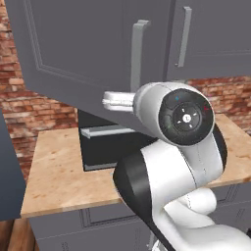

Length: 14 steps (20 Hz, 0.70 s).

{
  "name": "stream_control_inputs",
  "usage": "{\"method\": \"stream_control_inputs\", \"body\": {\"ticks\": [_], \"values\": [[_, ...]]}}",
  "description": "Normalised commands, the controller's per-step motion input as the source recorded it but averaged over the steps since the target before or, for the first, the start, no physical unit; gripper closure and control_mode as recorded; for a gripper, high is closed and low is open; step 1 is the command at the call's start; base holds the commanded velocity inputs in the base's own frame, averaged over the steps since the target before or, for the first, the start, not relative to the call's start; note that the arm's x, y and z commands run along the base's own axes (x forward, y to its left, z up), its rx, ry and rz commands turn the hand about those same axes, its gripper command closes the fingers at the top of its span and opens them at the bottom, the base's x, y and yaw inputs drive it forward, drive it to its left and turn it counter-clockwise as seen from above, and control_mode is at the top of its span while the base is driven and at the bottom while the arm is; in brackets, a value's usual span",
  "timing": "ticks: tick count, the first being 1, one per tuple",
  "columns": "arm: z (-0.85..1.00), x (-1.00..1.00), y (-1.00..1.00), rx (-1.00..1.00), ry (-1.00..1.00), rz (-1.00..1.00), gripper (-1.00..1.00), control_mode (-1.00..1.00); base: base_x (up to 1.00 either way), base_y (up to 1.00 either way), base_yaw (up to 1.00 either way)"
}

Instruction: Open the cabinet. Place the bowl and condiment on the counter. Then place the lime and garlic on the cutting board.

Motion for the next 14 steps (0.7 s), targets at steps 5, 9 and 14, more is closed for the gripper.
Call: {"method": "stream_control_inputs", "body": {"ticks": [5, 9, 14], "values": [[0.14, -0.79, -0.81, 0.05, 0.1, -0.28, -1.0, -1.0, 0.0, 0.0, 0.0], [0.19, -0.37, -0.6, 0.1, 0.04, -0.12, -1.0, -1.0, 0.0, 0.0, 0.0], [0.05, 0.0, -0.46, 0.27, 0.0, 0.02, -1.0, -1.0, 0.0, 0.0, 0.0]]}}
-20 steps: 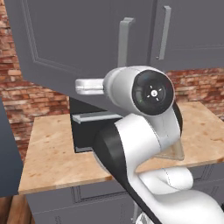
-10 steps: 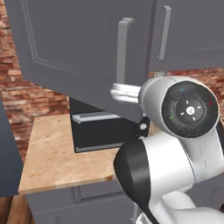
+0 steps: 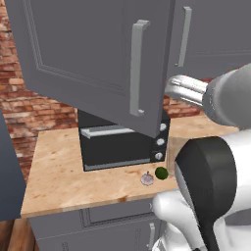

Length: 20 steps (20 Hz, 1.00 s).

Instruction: Open the cabinet. Place the bowl and condiment on the counter. Then place the lime and garlic on the cutting board.

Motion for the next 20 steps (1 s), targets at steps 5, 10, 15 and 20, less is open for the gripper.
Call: {"method": "stream_control_inputs", "body": {"ticks": [5, 10, 15, 20], "values": [[0.0, 0.12, -0.45, 0.36, -0.03, 0.15, -1.0, -1.0, 0.0, 0.0, 0.0], [0.0, 0.06, -0.49, 0.41, -0.03, 0.22, -1.0, -1.0, 0.0, 0.0, 0.0], [-0.01, 0.21, -0.18, 0.42, -0.03, 0.2, -1.0, -1.0, 0.0, 0.0, 0.0], [-0.14, 0.6, 0.04, 0.32, -0.05, 0.19, -1.0, -1.0, 0.0, 0.0, 0.0]]}}
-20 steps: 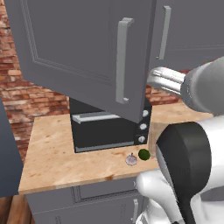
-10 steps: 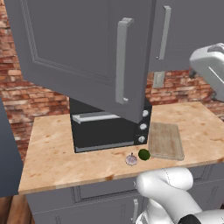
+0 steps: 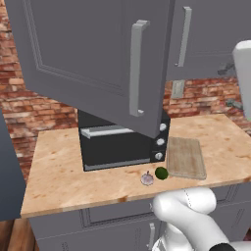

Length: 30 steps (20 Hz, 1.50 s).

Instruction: Open the cabinet. Place the bowl and condiment on the counter. Then place the lime and garlic on the cutting board.

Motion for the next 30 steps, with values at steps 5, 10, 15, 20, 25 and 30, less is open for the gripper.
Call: {"method": "stream_control_inputs", "body": {"ticks": [5, 10, 15, 20, 25, 30], "values": [[-0.21, 0.67, 0.18, 0.27, -0.04, 0.17, -1.0, -1.0, 0.0, 0.0, 0.0], [-0.2, 0.48, 0.23, 0.19, -0.02, 0.13, -1.0, -1.0, 0.0, 0.0, 0.0], [-0.1, 0.42, 0.28, 0.15, -0.03, 0.1, -1.0, -1.0, 0.0, 0.0, 0.0], [0.0, 0.25, 0.09, 0.05, 0.0, 0.12, -1.0, -1.0, 0.0, 0.0, 0.0], [0.0, 0.27, 0.12, 0.0, 0.03, 0.16, -1.0, -1.0, 0.0, 0.0, 0.0], [-0.04, 0.28, 0.25, 0.0, 0.04, 0.13, -1.0, -1.0, 0.0, 0.0, 0.0]]}}
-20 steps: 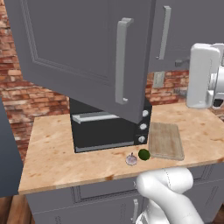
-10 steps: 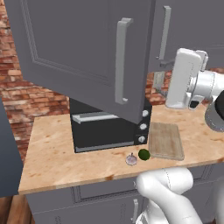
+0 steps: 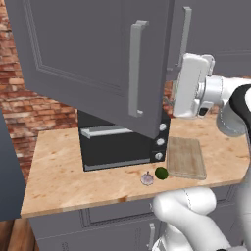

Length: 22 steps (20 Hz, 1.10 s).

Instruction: Open the cabinet. Place the bowl and condiment on the counter. Then place the lime and garlic on the cutting board.

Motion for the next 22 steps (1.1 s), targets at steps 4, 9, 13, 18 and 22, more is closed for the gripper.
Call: {"method": "stream_control_inputs", "body": {"ticks": [4, 9, 13, 18, 22], "values": [[-0.11, 0.28, 0.37, 0.0, 0.01, 0.07, -1.0, -1.0, 0.0, 0.0, 0.0], [-0.09, 0.26, 0.37, 0.01, 0.01, 0.06, -1.0, -1.0, 0.0, 0.0, 0.0], [-0.09, 0.22, 0.4, 0.01, 0.03, 0.07, -1.0, -1.0, 0.0, 0.0, 0.0], [-0.01, 0.08, 0.45, 0.0, 0.04, 0.07, -1.0, -1.0, 0.0, 0.0, 0.0], [0.0, 0.02, 0.42, 0.0, 0.04, 0.07, -1.0, -1.0, 0.0, 0.0, 0.0]]}}
